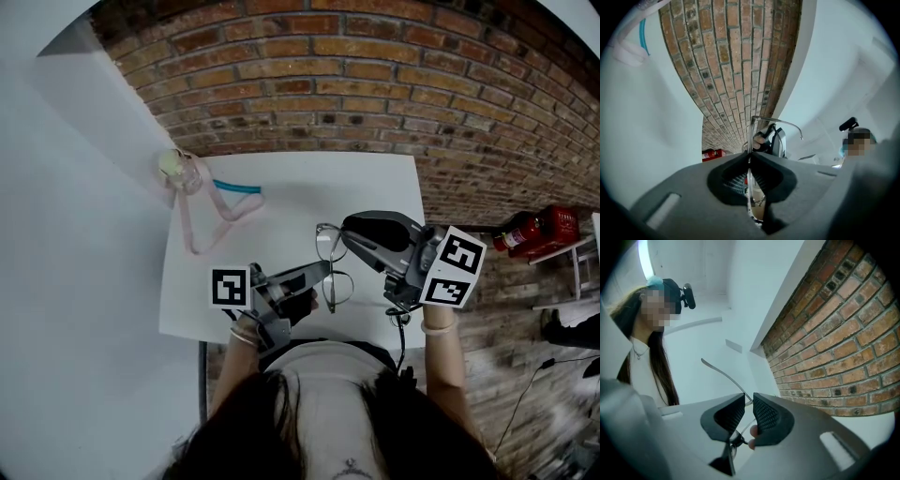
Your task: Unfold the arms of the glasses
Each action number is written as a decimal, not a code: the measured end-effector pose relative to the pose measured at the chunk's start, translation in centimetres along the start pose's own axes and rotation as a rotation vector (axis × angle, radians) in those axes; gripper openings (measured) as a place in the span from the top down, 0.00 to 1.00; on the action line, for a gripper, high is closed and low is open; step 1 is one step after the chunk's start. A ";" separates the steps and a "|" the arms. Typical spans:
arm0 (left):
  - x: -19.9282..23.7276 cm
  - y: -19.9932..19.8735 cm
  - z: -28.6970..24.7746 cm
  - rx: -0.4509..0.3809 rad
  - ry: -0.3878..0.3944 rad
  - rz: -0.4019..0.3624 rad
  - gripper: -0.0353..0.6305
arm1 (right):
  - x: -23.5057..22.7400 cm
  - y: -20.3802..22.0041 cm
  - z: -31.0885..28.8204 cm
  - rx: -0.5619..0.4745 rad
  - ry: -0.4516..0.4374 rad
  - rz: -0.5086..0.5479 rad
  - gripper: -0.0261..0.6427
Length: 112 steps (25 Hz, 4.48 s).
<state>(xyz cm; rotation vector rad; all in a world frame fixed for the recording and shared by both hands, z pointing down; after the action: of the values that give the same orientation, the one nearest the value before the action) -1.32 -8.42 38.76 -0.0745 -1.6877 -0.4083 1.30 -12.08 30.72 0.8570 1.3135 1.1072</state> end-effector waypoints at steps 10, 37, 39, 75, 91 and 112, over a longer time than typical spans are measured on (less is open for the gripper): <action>0.3 -0.5 0.4 -0.031 -0.015 0.000 0.91 | 1.3 -1.0 0.0 -0.025 -0.022 0.038 0.90; 1.2 -2.1 1.3 -0.112 -0.047 0.032 0.91 | 2.9 -2.2 0.1 -0.054 -0.054 0.071 0.90; 1.2 -2.2 1.4 -0.119 -0.049 0.033 0.91 | 3.1 -2.3 0.1 -0.057 -0.058 0.073 0.90; 2.3 -4.5 3.1 -0.258 -0.067 0.096 0.91 | 6.0 -3.0 -0.1 -0.090 -0.136 0.110 0.91; 2.6 -5.2 3.5 -0.295 -0.065 0.121 0.91 | 6.8 -3.0 0.3 -0.085 -0.153 0.119 0.91; 2.5 -5.0 3.6 -0.287 -0.049 0.117 0.91 | 6.8 -3.3 0.6 -0.105 -0.128 0.135 0.91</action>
<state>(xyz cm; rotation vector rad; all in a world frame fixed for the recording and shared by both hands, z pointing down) -6.55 -12.46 39.69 -0.3950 -1.6536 -0.5623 1.81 -6.49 25.65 0.9336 1.0948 1.1957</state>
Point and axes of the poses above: the fingertips, and each gripper's own axes: z backward along the fingers, x to its left, y out of its underside, the point moved 1 cm from there along z, backward along the fingers, and after that the axes turned 14 degrees about -y, right-handed, at the moved point
